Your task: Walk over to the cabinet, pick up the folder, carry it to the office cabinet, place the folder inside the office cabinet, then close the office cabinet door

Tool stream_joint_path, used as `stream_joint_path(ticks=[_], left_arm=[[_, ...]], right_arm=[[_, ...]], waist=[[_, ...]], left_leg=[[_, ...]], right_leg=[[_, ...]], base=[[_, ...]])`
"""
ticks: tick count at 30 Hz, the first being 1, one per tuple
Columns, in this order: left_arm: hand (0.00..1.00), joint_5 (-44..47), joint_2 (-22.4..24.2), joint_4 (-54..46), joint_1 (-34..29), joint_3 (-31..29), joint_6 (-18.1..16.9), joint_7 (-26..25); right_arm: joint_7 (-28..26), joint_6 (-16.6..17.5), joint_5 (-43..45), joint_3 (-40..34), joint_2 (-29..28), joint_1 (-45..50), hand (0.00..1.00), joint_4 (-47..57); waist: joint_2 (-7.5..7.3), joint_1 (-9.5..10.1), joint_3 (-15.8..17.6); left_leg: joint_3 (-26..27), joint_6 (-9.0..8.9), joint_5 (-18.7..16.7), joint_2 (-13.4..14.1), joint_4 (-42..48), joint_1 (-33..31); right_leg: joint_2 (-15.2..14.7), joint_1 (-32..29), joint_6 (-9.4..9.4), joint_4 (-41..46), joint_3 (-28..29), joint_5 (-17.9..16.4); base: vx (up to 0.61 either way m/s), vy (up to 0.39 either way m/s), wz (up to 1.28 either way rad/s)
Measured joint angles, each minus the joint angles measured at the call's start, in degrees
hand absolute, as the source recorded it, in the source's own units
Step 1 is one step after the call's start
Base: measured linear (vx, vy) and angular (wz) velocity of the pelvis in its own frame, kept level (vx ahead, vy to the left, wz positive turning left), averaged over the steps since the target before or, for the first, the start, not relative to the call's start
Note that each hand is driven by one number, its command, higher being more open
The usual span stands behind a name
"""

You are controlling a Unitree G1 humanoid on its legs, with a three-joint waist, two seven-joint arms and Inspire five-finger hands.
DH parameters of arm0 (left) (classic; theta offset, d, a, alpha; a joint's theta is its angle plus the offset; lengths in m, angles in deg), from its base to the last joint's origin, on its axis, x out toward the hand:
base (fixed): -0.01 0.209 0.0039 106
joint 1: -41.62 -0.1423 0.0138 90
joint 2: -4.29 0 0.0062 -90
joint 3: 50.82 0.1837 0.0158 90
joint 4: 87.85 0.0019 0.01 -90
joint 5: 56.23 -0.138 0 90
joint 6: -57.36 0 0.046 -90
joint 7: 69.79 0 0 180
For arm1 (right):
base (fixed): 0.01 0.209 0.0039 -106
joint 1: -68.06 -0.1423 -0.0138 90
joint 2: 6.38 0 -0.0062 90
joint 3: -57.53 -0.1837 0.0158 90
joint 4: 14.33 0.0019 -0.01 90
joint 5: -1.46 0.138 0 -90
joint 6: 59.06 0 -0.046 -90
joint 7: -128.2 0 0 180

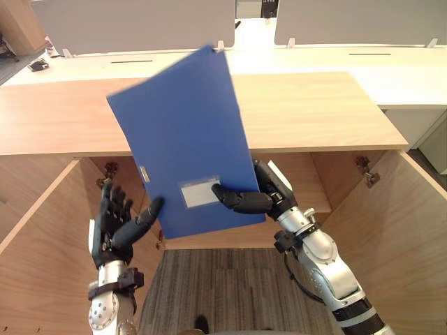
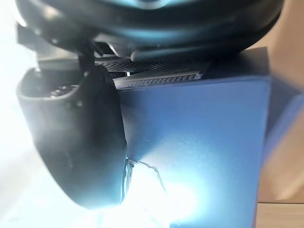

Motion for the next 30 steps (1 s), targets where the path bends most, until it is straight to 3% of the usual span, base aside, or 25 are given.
stream_joint_path(ticks=[1,4,7,9,12,14,17,19,20,25,26,28,30], left_arm=[[1.0,-0.98,0.02,2.32,0.31,-0.48,0.55,-0.72],[1.0,-6.62,-1.62,22.07,1.51,-3.71,6.49,-6.17],[1.0,-8.37,-1.78,33.01,0.57,-3.62,9.86,-7.2],[1.0,-9.51,-2.1,35.5,1.08,-3.55,10.1,-7.25],[1.0,-9.68,-2.59,35.96,4.01,-3.38,10.01,-7.36],[1.0,-9.68,-3.82,36.19,8.41,-1.57,8.99,-7.52],[1.0,-9.67,-5.13,35.78,11.59,0.6,8.21,-7.54],[1.0,-9.65,-5.63,35.17,14.74,3.07,7.52,-7.88],[1.0,-9.52,-5.07,30.55,19.13,6.29,6.54,-8.6],[1.0,-9.54,-3.84,26.92,19.16,6.8,6.57,-8.56],[1.0,-9.52,-3.7,23.87,19.19,6.8,6.47,-8.6],[1.0,-9.41,-3.37,19.85,22.08,6.84,5.34,-8.7],[1.0,-8.11,-2.32,19.59,25.9,6.8,5.41,-8.74]], right_arm=[[0.04,-0.02,-0.4,0.09,0.24,0.22,0.0,-0.59],[-0.16,1.13,0.9,2.4,-0.08,0.76,0.0,0.69],[0.42,3.89,-1.62,4.05,0.08,-0.03,0.0,0.91],[1.49,5.6,-6.13,6.18,0.37,-4.66,0.0,-0.62],[2.27,6.71,-10.44,8.8,1.17,-10.78,0.0,-4.81],[2.96,6.56,-14.38,10.23,1.63,-14.85,0.0,-10.23],[4.2,5.8,-19.05,10.91,2.32,-16.54,0.0,-13.29],[6.09,5.64,-21.12,9.89,3.1,-18.95,0.0,-14.12],[11.52,3.82,-17.15,0.56,0.36,-23.87,0.0,-15.31],[14.53,3.9,-9.81,-4.52,-2.33,-26.33,0.0,-13.11],[14.24,4.18,-7.17,-5.79,-2.68,-30.42,0.0,-12.76],[16.19,5.65,6.54,-11.03,-2.96,-38.88,0.0,-12.64],[20.78,5.75,14.13,-17.02,-4.58,-44.9,0.0,-14.18]], waist=[[0.0,-0.01,0.0],[0.12,-1.71,0.09],[0.01,-1.35,0.6],[-0.14,-0.93,4.19],[0.91,-0.27,8.67],[1.96,0.35,13.15],[1.9,0.28,16.86],[2.02,-0.13,20.36],[2.52,0.01,22.03],[2.51,0.0,22.29],[2.54,0.46,22.21],[2.73,1.87,22.46],[3.14,2.28,24.37]], left_leg=[[0.0,0.0,0.0,0.0,0.01,-0.13],[0.19,-0.02,-0.01,0.16,0.31,-1.16],[0.42,-0.11,-0.11,0.29,0.39,-1.61],[0.2,-0.43,-1.8,0.96,4.88,-5.14],[-0.35,-0.33,-4.94,2.48,14.11,-12.48],[-1.0,-0.17,-6.71,3.56,20.83,-18.64],[-1.42,-0.38,-9.56,3.85,28.09,-24.96],[-1.52,0.19,-12.15,4.22,36.86,-33.48],[-2.38,0.52,-16.37,6.25,48.63,-46.24],[-2.25,0.54,-18.62,7.05,52.46,-48.39],[-2.07,1.06,-19.47,7.98,56.67,-52.73],[-2.75,0.78,-21.59,9.38,62.86,-61.66],[-3.6,1.01,-21.73,9.28,65.4,-64.59]], right_leg=[[0.0,-0.11,0.0,-0.04,-0.01,0.0],[0.13,-1.08,0.01,-0.42,0.17,0.01],[0.24,-1.71,0.02,-0.58,0.33,0.03],[0.46,-3.81,-0.06,0.88,0.44,-0.01],[0.85,-8.71,-0.87,5.21,0.42,-0.65],[1.17,-14.6,-1.2,12.02,0.15,-2.85],[0.81,-22.21,-1.27,21.6,0.47,-7.02],[0.07,-31.71,-1.18,31.74,1.56,-10.41],[-0.03,-44.12,-1.34,43.16,1.54,-14.33],[-0.71,-46.6,-1.13,47.08,0.53,-16.42],[-1.24,-51.1,-1.38,50.99,-0.59,-16.72],[-1.34,-59.81,-1.91,56.81,-1.22,-18.65],[-1.72,-62.31,-2.04,59.59,-1.54,-19.18]], base=[[0.0,0.0,0.0],[0.02,-0.011,-0.04],[0.02,-0.008,-0.01],[-0.06,-0.025,0.01],[-0.12,-0.034,-0.02],[-0.17,-0.014,0.07],[-0.21,-0.013,0.02],[-0.27,0.031,-0.12],[-0.24,0.04,-0.11],[-0.03,0.005,-0.09],[-0.05,-0.014,-0.24],[-0.09,-0.01,-0.15],[-0.1,-0.051,0.11]])
